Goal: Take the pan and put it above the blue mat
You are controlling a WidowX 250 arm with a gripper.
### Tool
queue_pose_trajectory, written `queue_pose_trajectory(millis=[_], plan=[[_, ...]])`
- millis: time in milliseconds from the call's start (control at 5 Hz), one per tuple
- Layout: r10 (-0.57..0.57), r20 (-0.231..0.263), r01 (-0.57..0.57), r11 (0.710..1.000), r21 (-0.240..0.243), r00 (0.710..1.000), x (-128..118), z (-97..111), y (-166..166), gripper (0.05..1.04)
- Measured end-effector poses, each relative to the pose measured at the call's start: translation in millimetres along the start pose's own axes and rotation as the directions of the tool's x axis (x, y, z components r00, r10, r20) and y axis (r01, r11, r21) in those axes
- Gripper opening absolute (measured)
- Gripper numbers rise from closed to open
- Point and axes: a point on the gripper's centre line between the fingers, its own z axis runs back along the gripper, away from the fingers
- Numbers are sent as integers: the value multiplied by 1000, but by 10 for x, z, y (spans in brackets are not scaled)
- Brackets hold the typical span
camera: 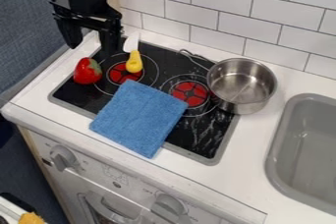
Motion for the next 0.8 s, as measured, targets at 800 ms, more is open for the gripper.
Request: queue_pose_trajectory(millis=[800], plan=[[-561, 51, 554, 793, -252, 826, 414, -312, -1624, 1001]])
